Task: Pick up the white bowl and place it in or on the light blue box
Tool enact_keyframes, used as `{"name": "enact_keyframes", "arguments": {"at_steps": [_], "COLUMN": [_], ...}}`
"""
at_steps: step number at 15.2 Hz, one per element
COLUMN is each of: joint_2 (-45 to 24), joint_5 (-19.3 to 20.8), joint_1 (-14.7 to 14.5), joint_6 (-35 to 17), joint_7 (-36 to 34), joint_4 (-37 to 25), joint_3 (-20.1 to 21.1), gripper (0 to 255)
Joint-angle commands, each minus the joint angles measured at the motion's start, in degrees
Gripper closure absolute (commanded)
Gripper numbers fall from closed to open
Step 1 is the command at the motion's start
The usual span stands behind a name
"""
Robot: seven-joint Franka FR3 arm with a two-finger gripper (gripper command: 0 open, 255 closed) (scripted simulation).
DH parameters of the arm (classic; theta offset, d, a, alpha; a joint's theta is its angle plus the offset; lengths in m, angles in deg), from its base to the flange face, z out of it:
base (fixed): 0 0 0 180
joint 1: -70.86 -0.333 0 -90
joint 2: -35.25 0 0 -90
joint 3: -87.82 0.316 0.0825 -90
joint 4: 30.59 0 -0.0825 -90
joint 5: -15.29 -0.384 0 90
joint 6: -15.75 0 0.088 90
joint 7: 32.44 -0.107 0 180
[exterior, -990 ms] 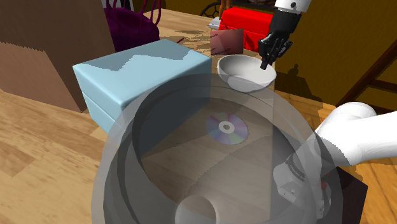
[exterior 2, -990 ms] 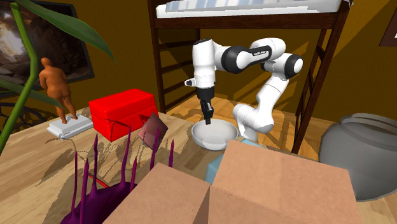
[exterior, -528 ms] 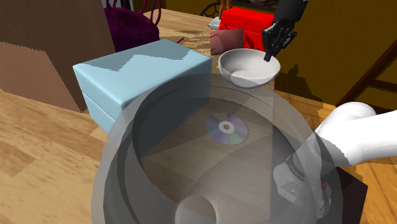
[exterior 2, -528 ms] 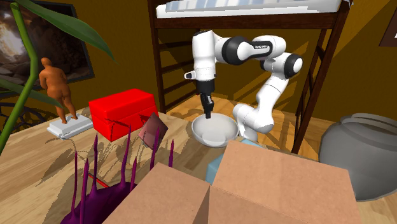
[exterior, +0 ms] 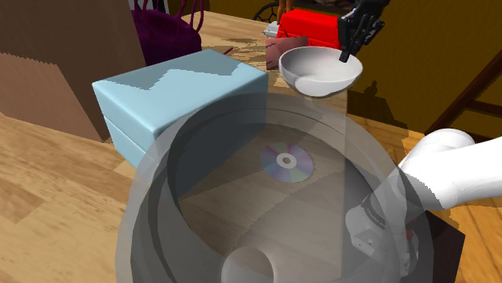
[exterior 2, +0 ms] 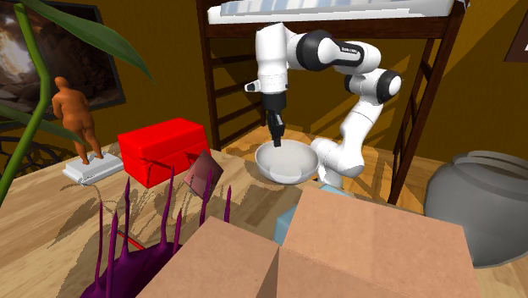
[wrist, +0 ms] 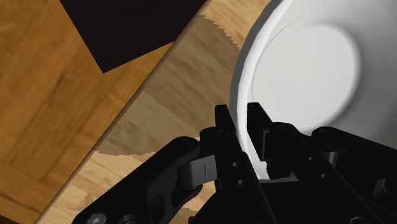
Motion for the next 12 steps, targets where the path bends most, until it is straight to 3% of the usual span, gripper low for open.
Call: {"name": "enact_keyframes", "arguments": {"at_steps": [1, 12], "joint_2": [-0.6, -4.7], "joint_5": [0.0, -0.3], "joint_1": [0.0, -0.4], "joint_6": [1.4, 9.1], "joint_7": [-0.1, -0.6], "joint_4": [-2.1, -13.8], "joint_3": [0.0, -0.1], "gripper": [255, 255]}}
